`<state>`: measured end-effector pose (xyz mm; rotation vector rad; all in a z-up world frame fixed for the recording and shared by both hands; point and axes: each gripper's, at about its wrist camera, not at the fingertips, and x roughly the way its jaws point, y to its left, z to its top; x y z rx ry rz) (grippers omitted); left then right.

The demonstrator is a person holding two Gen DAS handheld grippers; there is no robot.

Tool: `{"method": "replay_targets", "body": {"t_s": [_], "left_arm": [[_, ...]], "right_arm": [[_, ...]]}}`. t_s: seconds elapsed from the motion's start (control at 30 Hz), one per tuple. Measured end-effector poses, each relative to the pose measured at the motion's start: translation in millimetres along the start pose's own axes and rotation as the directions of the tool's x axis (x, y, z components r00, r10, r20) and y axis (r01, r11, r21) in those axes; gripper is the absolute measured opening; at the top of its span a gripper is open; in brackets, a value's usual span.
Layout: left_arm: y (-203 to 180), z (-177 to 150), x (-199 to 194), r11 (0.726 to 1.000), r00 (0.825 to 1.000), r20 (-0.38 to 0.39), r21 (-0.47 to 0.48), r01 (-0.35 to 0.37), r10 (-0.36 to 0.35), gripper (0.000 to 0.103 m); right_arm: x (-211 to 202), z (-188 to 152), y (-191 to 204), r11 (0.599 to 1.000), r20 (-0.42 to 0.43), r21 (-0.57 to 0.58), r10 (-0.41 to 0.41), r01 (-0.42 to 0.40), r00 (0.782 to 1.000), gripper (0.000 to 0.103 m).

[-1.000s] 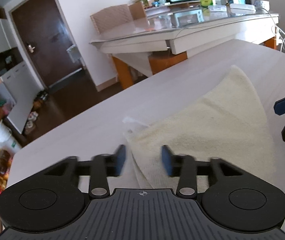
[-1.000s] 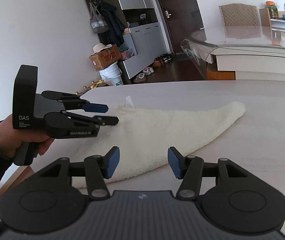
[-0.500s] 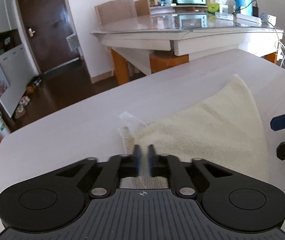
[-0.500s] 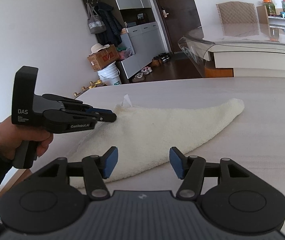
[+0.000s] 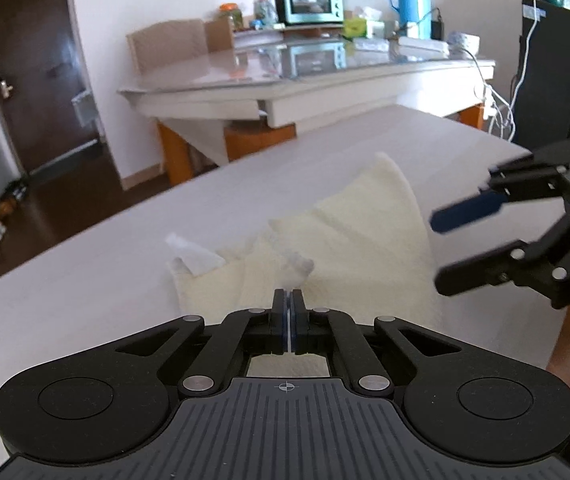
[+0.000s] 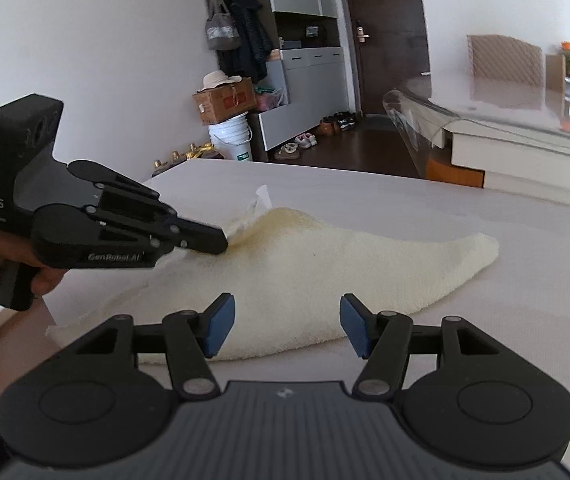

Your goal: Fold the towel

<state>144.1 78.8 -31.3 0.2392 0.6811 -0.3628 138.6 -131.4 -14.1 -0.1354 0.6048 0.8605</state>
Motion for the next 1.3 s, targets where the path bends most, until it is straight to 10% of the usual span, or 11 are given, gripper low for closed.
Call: {"method": "replay_targets", "body": {"t_s": [0.23,0.5,0.7,1.17,1.23,1.3], "left_arm": [[-9,-11,2,0.999,1.000,0.005,0.034,-0.018,0.018,0.001],[9,-11,-2,0.993,0.992,0.069,0.028,-0.111,0.109,0.004],[4,-13,-1,0.988,0.992,0.068,0.109,-0.111,0.104,0.042],[30,-9,17,0.990,0.989,0.066,0.033,-0.137,0.134,0.040],[34,-7,20,0.991,0.989,0.063,0.020,-0.134,0.132,0.010],[38,-6,22,0.991,0.990,0.059,0.007,-0.131,0.130,0.006]], "right_arm": [[17,17,-20,0.955,0.035,0.261,0.136,-0.140,0.990,0.061],[46,27,-17,0.951,0.003,0.283,0.129,-0.124,0.992,0.061],[51,28,-23,0.931,0.015,0.341,0.132,-0.129,0.991,0.061],[70,40,-24,0.917,0.026,0.374,0.139,-0.139,0.990,0.061],[67,38,-25,0.914,0.029,0.384,0.130,-0.131,0.991,0.061],[66,37,-27,0.912,0.030,0.391,0.122,-0.124,0.992,0.061]]}}
